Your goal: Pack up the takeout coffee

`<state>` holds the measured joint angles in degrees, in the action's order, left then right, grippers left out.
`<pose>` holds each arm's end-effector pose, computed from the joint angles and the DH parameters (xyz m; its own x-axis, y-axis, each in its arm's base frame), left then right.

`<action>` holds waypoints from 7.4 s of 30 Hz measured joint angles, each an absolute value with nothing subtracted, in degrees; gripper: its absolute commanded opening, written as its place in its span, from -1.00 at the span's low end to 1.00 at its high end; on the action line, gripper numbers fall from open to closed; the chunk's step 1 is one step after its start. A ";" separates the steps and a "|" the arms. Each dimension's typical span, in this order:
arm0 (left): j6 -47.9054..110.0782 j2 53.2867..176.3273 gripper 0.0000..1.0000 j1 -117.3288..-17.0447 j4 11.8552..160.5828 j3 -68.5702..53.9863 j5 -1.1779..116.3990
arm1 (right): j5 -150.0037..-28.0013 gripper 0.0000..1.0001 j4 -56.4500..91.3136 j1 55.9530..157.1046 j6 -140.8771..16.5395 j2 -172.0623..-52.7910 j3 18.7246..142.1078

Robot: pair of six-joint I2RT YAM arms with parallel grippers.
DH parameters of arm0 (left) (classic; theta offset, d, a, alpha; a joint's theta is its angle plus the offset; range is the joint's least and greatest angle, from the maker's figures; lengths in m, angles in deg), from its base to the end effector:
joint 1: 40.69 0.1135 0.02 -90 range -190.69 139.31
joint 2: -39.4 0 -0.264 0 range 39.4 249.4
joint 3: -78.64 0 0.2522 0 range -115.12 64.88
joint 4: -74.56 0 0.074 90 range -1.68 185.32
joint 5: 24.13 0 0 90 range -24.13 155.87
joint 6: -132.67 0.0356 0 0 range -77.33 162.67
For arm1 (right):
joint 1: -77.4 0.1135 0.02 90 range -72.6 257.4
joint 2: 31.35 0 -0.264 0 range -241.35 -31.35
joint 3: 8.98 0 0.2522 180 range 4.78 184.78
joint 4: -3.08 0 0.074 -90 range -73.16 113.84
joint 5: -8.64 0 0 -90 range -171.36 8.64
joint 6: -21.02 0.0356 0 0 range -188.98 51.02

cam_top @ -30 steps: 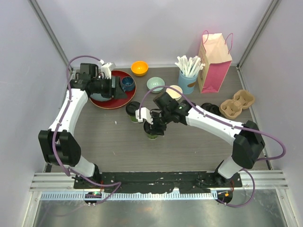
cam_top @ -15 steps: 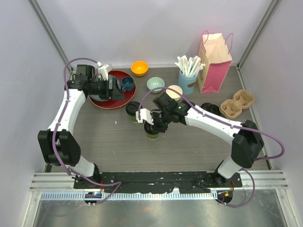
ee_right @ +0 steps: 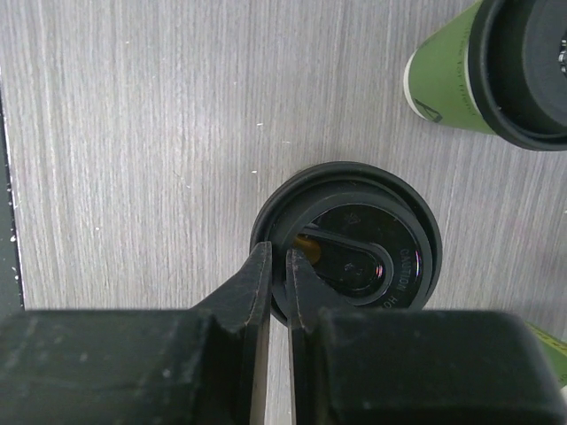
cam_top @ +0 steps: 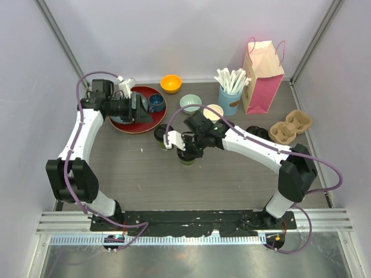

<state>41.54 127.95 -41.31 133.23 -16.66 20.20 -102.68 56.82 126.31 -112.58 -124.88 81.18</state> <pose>0.3245 -0.0290 0.3292 -0.7958 -0.0052 -0.6055 0.4331 0.6940 -0.5751 0.2178 0.2694 0.2722 0.1740 -0.7779 -0.6038 -0.9830 -0.1008 -0.1534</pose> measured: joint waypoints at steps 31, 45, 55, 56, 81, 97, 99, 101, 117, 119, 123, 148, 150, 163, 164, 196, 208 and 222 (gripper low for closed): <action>44.71 128.41 0.22 -38.51 135.09 -16.64 19.20 | -105.79 -0.98 75.84 112.32 -112.42 -152.14 120.55; 69.41 123.32 -0.12 -42.86 146.67 -6.34 22.78 | -107.03 -0.02 75.90 110.77 -111.75 -154.35 122.78; 81.36 123.67 -0.09 -51.85 141.58 5.37 26.32 | -108.23 0.18 71.05 110.77 -107.94 -150.59 120.77; 82.22 123.67 -0.09 -52.98 140.18 6.53 27.22 | -108.39 0.18 70.31 110.77 -107.55 -149.65 120.42; 82.22 136.63 -0.20 -61.86 117.18 6.55 42.19 | -105.09 0.19 61.17 110.31 -102.76 -134.48 108.13; 79.70 137.09 0.11 -62.05 118.56 1.44 42.67 | -83.91 0.42 49.55 98.40 -86.85 -129.08 105.58; 79.62 134.77 0.15 -62.05 121.45 0.37 41.40 | -81.20 0.45 47.47 94.20 -84.01 -128.97 105.79; 79.57 132.72 0.20 -62.05 124.18 -1.58 39.81 | -78.75 0.45 46.81 90.33 -81.61 -129.76 107.67; 79.07 126.42 0.25 -62.05 137.53 -7.22 36.35 | -75.41 0.16 45.59 84.98 -79.33 -145.76 123.74; 79.07 125.35 0.25 -62.05 138.15 -7.20 36.38 | -74.66 -0.10 45.98 84.65 -79.46 -147.11 123.74; 79.07 123.69 0.25 -62.05 138.80 -7.20 36.29 | -74.07 -0.52 46.14 83.53 -79.86 -148.42 123.74; 69.28 121.33 0.29 -59.60 143.43 -13.80 36.31 | -72.63 -0.98 41.15 81.02 -91.20 -131.96 123.91; 67.03 121.29 0.31 -58.31 143.28 -14.78 36.31 | -75.47 -0.98 40.52 80.91 -91.40 -127.09 123.91; 45.37 121.29 0.33 -40.68 131.83 -19.20 35.41 | -110.11 -0.98 49.72 94.22 -92.75 -107.05 125.20; 44.53 121.29 0.33 -40.68 131.37 -19.52 35.48 | -112.06 -0.99 51.14 96.36 -93.89 -106.96 124.94; 38.39 116.13 0.33 -27.87 130.39 -19.33 23.74 | -125.00 -0.32 71.16 127.53 -132.93 -122.24 97.36; 40.75 116.11 0.34 -29.35 132.77 -19.33 23.59 | -119.71 0.79 65.09 127.53 -120.21 -116.80 96.37; 44.40 117.16 0.35 -29.81 137.34 -20.38 22.26 | -84.67 0.86 46.99 88.17 -76.62 -101.06 87.17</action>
